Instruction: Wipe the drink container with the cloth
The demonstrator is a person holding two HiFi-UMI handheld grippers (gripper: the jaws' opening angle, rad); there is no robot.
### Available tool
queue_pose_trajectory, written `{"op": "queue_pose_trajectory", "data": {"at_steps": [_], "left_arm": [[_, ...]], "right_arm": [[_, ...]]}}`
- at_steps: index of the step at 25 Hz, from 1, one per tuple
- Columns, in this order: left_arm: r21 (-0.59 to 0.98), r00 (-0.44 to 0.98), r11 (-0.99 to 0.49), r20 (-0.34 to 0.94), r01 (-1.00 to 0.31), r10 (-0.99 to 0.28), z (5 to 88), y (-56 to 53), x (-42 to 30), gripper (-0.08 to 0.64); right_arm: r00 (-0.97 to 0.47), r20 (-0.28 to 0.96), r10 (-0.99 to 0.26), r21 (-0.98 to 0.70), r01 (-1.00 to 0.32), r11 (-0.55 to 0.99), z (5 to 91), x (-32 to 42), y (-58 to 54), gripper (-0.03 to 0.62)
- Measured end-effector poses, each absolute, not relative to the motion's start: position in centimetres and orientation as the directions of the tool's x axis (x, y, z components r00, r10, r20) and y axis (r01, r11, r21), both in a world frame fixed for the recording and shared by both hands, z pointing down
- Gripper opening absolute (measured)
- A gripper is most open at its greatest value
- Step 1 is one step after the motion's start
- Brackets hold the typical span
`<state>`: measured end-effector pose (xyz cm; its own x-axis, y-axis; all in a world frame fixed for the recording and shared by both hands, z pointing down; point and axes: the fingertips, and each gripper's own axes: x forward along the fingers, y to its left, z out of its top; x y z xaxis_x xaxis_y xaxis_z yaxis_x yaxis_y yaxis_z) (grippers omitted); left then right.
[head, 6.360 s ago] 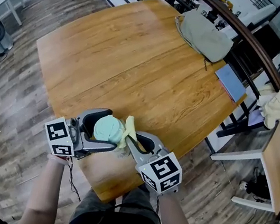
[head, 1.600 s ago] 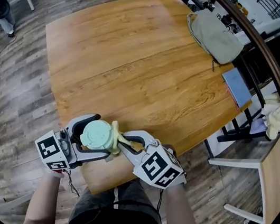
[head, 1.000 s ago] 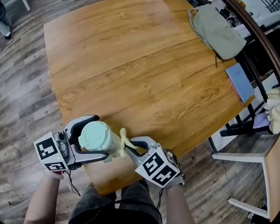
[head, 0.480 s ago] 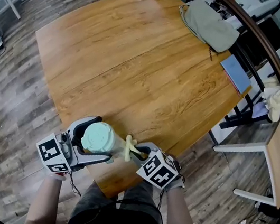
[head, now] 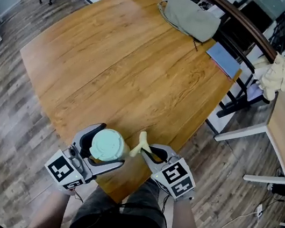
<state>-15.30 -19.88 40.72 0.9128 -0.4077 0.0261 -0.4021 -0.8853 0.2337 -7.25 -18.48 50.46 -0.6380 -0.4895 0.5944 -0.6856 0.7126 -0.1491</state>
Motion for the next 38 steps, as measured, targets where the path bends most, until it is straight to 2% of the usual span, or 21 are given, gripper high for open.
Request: {"op": "queue_pose_trajectory", "data": {"at_steps": [4,9,16,28,38], "left_arm": [[0.168,0.901,-0.886,0.059,-0.433,-0.429,40.9,-19.3,-13.5,0.472],[0.113,0.888,-0.885,0.149,-0.452,-0.434,41.7,-18.5,-11.4,0.472],[0.099,0.864,-0.86,0.129,-0.5,-0.487,41.6,-17.9,-11.9,0.473],[0.135,0.649,-0.635,0.112,-0.761,-0.753,42.5,-13.1,-17.4,0.471],[0.098,0.396,-0.388,0.085,-0.917,-0.914,41.5,-11.1,-21.3,0.008]], "right_arm": [[-0.582,0.474,-0.661,-0.147,-0.792,0.592,47.6,-5.6,-19.3,0.044],[-0.532,0.367,-0.763,-0.143,-0.842,0.519,45.2,-4.3,-19.5,0.044],[-0.6,0.312,-0.736,-0.18,-0.798,0.575,43.5,-4.9,-18.9,0.044],[-0.662,0.249,-0.707,-0.197,-0.75,0.632,42.3,-2.6,-15.8,0.044],[-0.704,0.195,-0.682,-0.161,-0.709,0.686,40.9,-3.5,-12.7,0.044]]}}
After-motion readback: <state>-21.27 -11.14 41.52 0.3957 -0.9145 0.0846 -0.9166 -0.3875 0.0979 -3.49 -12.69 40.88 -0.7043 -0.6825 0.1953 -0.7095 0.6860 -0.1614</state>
